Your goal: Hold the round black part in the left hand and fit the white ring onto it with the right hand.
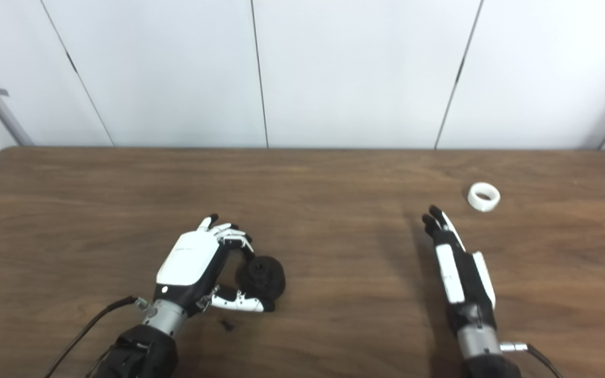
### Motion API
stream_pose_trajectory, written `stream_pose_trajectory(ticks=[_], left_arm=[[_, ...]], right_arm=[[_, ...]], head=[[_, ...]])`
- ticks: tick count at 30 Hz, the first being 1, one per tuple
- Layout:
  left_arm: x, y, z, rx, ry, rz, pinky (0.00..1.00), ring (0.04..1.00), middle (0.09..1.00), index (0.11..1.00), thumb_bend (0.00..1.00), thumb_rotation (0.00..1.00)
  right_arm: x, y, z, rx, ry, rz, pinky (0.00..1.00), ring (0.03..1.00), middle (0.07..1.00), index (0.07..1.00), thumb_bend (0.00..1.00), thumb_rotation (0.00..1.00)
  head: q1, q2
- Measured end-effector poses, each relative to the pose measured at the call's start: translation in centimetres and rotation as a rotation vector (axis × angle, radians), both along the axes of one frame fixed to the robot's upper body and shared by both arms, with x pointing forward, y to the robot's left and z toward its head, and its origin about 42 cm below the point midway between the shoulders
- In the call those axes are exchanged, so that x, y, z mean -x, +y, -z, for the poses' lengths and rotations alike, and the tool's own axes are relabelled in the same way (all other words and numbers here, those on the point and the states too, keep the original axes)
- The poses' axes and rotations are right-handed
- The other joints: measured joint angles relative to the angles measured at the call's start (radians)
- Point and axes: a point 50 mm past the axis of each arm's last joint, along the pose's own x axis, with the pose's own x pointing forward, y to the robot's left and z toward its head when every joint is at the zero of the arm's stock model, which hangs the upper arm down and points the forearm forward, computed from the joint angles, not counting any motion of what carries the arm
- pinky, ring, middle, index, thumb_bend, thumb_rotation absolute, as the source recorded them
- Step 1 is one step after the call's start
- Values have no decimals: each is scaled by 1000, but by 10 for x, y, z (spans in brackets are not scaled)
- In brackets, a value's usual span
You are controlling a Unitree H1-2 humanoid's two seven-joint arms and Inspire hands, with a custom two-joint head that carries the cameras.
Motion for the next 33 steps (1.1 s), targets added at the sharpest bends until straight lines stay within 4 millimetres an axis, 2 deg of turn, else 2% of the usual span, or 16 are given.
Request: stream_pose_trajectory(ticks=[7,14,20,33], left_arm=[[10,-15,6,4,4,44,1000,864,752,482,525,56],[14,-22,7,-2,-7,65,1000,867,753,482,525,57],[15,-26,8,7,-4,68,1000,870,757,482,525,58],[16,-28,9,24,5,56,1000,881,764,482,525,56]], right_arm=[[1,9,-4,-6,6,-11,1000,951,929,957,572,1000],[1,8,-10,-1,5,-4,1000,944,923,956,580,1000],[1,5,-9,-2,23,3,1000,956,929,962,588,1000],[1,-1,-10,5,27,5,1000,957,926,954,604,1000]], head=[[-26,17],[-28,29],[-9,41],[8,40]])
